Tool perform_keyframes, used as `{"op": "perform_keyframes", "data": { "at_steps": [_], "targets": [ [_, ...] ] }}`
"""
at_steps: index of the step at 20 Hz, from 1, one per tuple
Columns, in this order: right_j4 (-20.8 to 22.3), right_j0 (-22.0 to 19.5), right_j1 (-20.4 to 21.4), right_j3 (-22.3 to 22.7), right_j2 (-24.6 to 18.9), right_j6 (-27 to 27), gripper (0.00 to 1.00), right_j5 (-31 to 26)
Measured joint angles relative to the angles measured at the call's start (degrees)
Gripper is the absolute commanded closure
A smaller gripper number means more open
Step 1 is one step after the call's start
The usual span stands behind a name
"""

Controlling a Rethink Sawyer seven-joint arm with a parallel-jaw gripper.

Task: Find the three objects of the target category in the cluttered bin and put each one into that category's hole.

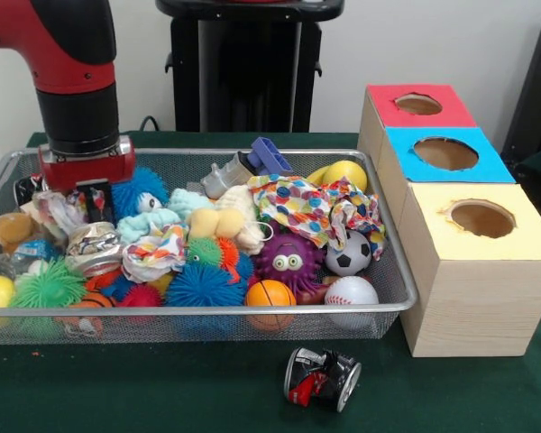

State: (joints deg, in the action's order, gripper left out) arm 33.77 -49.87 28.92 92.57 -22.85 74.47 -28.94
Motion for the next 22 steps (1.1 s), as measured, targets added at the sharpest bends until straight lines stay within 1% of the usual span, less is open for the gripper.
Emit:
{"op": "perform_keyframes", "data": {
  "at_steps": [10, 16, 17, 22],
  "targets": [
    [-5.7, 1.9, -0.1, 4.5, 3.6, 0.6, 1.0, 0.5],
    [-9.7, 3.6, -0.1, 7.1, 5.5, 1.2, 1.0, 3.7],
    [-10.8, 4.5, -0.1, 8.0, 6.5, 1.2, 0.0, 5.5],
    [-11.1, 6.1, -0.1, 8.5, 7.8, 1.2, 0.0, 7.3]
  ]
}}
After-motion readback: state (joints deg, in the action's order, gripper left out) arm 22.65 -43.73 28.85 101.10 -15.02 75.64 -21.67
